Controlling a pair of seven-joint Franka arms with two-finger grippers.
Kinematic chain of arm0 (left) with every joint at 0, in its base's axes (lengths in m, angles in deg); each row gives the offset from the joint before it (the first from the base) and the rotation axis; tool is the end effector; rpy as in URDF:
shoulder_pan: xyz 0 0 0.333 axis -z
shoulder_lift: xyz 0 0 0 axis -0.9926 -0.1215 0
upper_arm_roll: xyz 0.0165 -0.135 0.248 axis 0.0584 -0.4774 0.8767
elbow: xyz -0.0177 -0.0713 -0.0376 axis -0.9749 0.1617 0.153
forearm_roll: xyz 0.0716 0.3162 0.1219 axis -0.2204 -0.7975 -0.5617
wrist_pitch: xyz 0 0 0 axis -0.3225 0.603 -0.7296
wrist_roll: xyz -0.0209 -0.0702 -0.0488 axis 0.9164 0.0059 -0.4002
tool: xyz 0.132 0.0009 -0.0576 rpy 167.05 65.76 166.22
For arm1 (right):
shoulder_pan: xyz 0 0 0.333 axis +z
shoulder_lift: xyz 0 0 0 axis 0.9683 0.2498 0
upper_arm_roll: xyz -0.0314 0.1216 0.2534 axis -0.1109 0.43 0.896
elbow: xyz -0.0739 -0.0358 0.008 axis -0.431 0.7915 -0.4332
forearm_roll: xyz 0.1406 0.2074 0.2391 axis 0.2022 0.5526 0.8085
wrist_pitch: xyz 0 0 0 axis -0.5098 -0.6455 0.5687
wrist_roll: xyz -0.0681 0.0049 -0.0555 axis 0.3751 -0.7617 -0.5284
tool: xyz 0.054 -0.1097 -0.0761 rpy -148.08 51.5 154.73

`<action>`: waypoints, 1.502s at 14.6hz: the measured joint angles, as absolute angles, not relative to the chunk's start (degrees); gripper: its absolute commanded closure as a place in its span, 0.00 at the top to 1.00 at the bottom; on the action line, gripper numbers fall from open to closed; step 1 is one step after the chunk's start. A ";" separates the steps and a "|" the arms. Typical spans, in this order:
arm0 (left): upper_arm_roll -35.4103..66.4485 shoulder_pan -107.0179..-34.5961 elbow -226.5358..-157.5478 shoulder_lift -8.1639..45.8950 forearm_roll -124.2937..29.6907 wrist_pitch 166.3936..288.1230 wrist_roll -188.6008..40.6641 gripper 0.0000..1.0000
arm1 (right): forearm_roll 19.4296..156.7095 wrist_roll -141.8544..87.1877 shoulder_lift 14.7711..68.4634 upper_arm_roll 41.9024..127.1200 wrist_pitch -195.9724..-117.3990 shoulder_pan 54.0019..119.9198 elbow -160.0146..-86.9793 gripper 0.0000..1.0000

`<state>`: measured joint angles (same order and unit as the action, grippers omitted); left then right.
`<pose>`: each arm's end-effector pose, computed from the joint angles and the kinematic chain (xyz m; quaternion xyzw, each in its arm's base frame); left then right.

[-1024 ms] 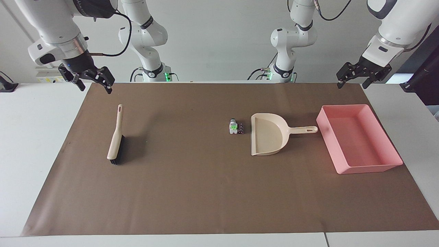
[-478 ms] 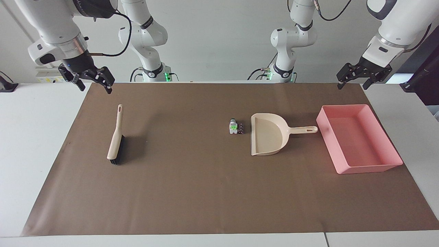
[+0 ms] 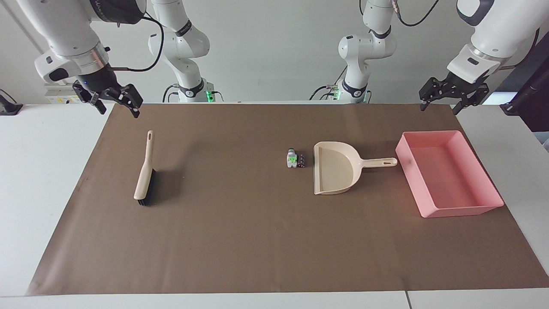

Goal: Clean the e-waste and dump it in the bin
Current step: 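Reach the left gripper to the dustpan while the right gripper reaches the brush, then grasp the dustpan with the left gripper while the right gripper grasps the brush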

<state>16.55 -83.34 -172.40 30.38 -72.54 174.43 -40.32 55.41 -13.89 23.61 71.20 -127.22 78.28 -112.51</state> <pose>0.4891 -0.0146 0.5651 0.9848 -0.1726 -0.0214 0.0025 0.4867 -0.0351 0.5564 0.9968 -0.0763 -0.0170 0.0158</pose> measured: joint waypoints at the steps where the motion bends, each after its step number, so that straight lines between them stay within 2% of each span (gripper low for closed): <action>1: 16.42 -83.33 -173.03 30.57 -72.54 175.62 -37.62 0.98 | 55.41 -13.93 23.30 71.12 -127.54 77.92 -113.45 1.00; 5: 15.79 -82.86 -178.42 32.65 -72.54 180.58 -24.10 0.98 | 55.41 -14.39 21.52 70.81 -132.27 76.67 -120.37 1.00; 13: 15.40 -79.05 -188.12 33.18 -72.61 185.31 9.72 0.98 | 55.41 -18.60 21.13 70.64 -154.16 73.70 -144.45 1.00; 17: 15.28 -75.41 -196.23 33.05 -77.83 194.07 11.52 0.97 | 55.41 -22.61 21.02 70.63 -163.86 72.45 -153.63 1.00; 22: 15.08 -70.54 -207.11 32.13 -84.72 205.14 4.58 0.97 | 55.41 -25.12 20.84 70.63 -166.64 72.15 -157.48 0.99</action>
<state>15.08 -70.54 -207.11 32.13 -84.72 205.14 4.58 55.41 -25.12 20.84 70.63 -166.64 72.15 -157.48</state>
